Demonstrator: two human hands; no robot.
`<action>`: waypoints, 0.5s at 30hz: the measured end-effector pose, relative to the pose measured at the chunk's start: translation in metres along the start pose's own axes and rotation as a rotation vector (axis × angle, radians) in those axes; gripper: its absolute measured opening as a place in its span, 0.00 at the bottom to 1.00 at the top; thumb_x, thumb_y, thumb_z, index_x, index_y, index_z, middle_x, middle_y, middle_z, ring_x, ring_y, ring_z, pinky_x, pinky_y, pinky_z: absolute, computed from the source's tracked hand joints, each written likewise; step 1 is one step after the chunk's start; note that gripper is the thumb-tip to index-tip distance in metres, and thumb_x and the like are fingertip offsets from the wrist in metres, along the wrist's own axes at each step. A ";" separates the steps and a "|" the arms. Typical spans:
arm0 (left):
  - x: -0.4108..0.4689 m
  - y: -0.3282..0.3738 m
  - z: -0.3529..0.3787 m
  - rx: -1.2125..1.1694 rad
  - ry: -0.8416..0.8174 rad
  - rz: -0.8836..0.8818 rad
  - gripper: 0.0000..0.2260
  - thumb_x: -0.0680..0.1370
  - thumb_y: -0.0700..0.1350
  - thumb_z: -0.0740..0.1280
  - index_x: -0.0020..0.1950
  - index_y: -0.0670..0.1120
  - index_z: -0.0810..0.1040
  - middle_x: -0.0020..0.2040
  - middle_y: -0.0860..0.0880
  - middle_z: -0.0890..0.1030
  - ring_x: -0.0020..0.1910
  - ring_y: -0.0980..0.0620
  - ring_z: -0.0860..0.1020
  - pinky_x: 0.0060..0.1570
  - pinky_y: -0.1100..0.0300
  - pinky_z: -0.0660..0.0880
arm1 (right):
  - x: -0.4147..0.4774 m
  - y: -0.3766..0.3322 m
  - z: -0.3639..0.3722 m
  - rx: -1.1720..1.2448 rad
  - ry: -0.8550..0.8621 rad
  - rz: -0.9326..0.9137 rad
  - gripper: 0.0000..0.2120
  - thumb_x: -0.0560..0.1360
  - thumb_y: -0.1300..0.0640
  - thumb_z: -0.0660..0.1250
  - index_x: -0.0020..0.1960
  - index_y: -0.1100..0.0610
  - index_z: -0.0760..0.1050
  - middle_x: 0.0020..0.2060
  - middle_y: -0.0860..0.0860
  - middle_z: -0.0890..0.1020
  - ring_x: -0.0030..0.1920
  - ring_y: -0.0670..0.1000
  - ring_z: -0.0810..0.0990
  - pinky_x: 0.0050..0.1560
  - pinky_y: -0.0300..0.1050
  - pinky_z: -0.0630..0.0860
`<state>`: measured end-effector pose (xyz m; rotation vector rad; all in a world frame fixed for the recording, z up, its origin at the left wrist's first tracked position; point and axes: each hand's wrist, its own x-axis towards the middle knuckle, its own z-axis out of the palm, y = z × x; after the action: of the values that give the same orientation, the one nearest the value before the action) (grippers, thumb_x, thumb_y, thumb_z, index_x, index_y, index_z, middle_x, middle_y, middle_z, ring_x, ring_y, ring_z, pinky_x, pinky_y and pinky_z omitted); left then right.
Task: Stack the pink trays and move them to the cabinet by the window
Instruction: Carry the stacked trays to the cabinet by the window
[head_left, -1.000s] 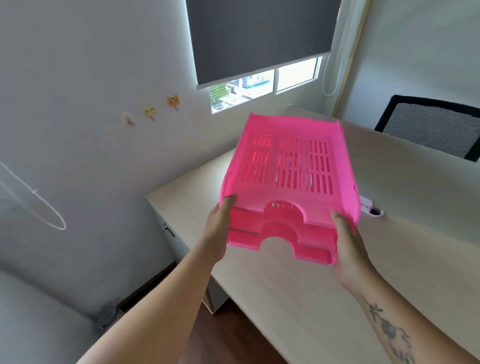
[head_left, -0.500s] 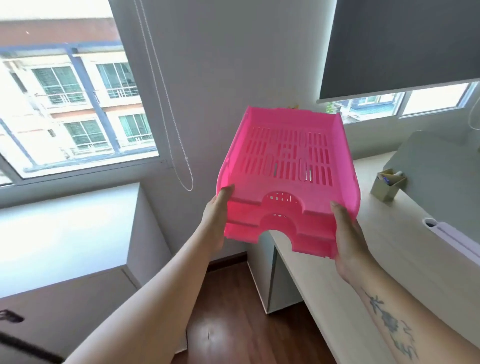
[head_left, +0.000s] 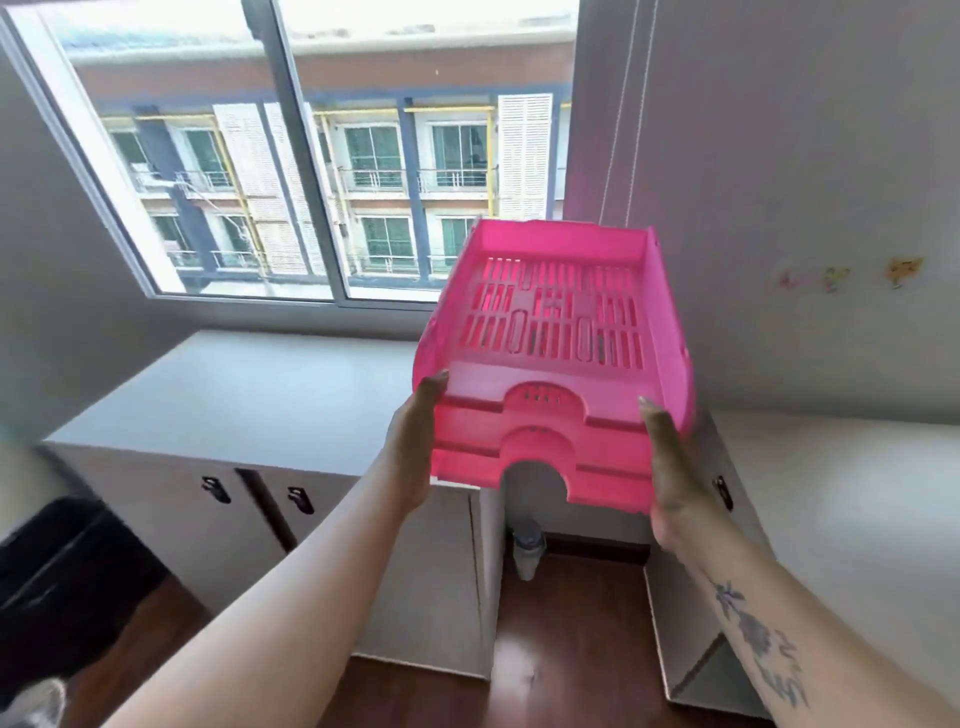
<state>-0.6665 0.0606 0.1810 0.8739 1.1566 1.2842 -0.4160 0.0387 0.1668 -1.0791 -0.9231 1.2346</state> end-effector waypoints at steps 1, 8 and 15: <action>0.003 0.004 -0.021 -0.003 0.010 0.006 0.21 0.81 0.55 0.60 0.69 0.45 0.76 0.60 0.36 0.82 0.57 0.34 0.82 0.60 0.33 0.75 | 0.005 0.005 0.020 -0.010 -0.041 -0.009 0.32 0.64 0.29 0.69 0.64 0.40 0.74 0.56 0.55 0.84 0.54 0.59 0.84 0.52 0.66 0.80; 0.036 0.025 -0.164 0.013 0.160 0.006 0.23 0.79 0.60 0.60 0.66 0.48 0.79 0.58 0.38 0.84 0.55 0.35 0.83 0.57 0.31 0.76 | 0.036 0.057 0.162 -0.020 -0.203 0.027 0.32 0.68 0.33 0.69 0.68 0.45 0.72 0.59 0.56 0.83 0.60 0.62 0.81 0.59 0.68 0.75; 0.088 0.042 -0.296 0.070 0.253 -0.036 0.25 0.73 0.66 0.62 0.62 0.53 0.80 0.52 0.41 0.87 0.49 0.40 0.86 0.46 0.40 0.82 | 0.062 0.114 0.294 -0.067 -0.184 0.095 0.30 0.67 0.31 0.67 0.65 0.44 0.75 0.57 0.53 0.84 0.59 0.59 0.81 0.61 0.66 0.75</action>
<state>-0.9699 0.1183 0.1371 0.7527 1.4171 1.3594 -0.7196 0.1381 0.1302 -1.0854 -1.0702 1.4073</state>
